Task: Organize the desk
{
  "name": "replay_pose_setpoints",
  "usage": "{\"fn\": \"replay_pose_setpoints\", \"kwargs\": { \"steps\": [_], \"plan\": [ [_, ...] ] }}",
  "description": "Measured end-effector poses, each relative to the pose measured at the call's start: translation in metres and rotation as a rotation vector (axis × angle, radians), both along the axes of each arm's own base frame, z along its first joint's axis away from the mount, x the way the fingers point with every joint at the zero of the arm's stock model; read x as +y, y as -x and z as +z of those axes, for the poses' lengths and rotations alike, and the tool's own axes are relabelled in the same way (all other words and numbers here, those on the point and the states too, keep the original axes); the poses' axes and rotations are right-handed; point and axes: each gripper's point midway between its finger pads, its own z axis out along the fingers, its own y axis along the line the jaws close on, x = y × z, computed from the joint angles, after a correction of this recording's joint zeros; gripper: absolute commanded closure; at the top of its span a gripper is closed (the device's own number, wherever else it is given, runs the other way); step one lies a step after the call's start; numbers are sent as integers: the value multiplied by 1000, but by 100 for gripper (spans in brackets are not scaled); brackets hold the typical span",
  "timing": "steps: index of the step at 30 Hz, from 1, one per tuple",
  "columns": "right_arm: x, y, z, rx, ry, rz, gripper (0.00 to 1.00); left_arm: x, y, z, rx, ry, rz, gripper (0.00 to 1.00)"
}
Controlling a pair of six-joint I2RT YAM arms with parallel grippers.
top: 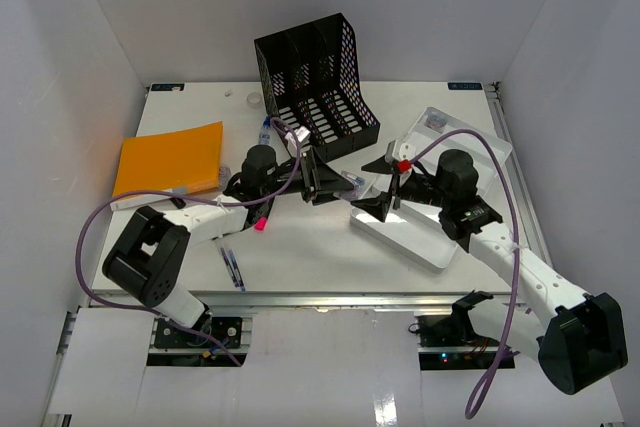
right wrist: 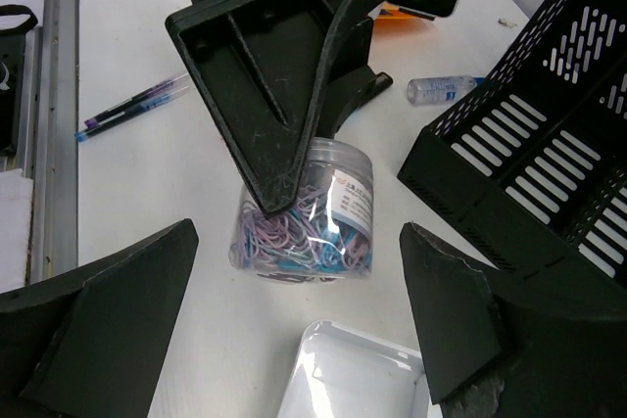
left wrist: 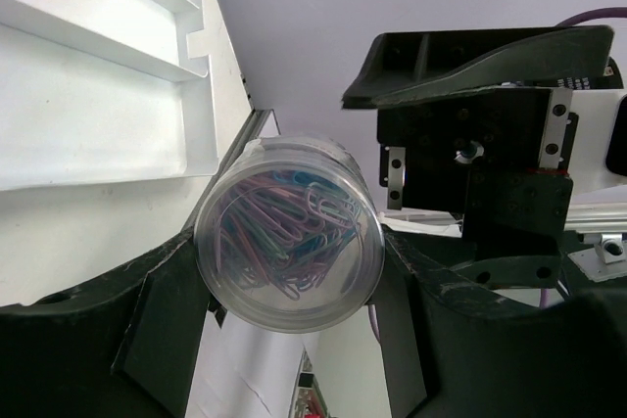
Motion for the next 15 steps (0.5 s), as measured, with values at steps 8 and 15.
{"fn": "replay_pose_setpoints", "kwargs": {
  "steps": [8,15],
  "plan": [
    [6,0,-8,19,13,4,8,-9,2,15,-23,34,-18,89],
    [6,-4,-11,22,21,-12,51,-10,4,19,-24,49,-23,85]
  ]
}}
